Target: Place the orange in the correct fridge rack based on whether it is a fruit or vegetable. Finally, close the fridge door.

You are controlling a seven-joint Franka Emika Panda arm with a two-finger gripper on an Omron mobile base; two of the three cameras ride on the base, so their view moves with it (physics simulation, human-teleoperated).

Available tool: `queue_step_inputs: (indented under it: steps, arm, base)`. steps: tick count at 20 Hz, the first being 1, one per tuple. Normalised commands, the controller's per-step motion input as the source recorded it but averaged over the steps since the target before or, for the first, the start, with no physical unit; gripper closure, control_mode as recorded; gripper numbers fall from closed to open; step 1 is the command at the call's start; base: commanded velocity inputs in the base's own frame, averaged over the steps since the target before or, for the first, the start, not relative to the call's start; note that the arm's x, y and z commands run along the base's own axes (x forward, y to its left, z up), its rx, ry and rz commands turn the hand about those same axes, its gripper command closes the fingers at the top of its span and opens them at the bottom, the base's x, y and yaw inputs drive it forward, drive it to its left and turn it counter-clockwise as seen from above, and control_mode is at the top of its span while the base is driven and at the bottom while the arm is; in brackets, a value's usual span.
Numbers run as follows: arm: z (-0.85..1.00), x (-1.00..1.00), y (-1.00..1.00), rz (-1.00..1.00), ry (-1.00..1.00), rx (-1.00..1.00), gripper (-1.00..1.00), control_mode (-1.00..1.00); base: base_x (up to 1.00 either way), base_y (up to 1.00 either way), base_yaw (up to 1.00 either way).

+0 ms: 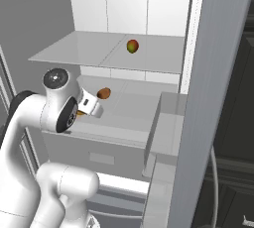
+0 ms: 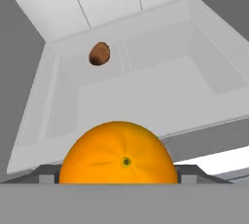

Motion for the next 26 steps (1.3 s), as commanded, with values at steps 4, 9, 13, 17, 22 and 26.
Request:
queue_step_inputs:
  steps: [4, 9, 13, 17, 22, 26]
  arm:
    - [0.30, -0.05, -0.04, 0.06, -0.14, 0.00, 1.00, -1.00]
    - [0.36, 0.00, -0.02, 0.02, -0.09, 0.00, 1.00, -1.00]
    - [0.40, -0.03, 0.00, 0.02, -0.06, 0.00, 1.00, -1.00]
    - [0.46, -0.06, 0.00, 0.01, -0.01, 0.00, 1.00, -1.00]
    - [0.37, -0.10, 0.00, 0.00, 0.00, 0.00, 1.00, -1.00]
    - [0.31, -0.12, 0.00, 0.00, 0.00, 0.00, 1.00, -1.00]
  base:
    - [0.00, 0.00, 0.00]
    - [0.00, 0.00, 0.00]
    - [0.00, 0.00, 0.00]
    - [0.00, 0.00, 0.00]
    - [0.00, 0.00, 0.00]
    - [0.00, 0.00, 0.00]
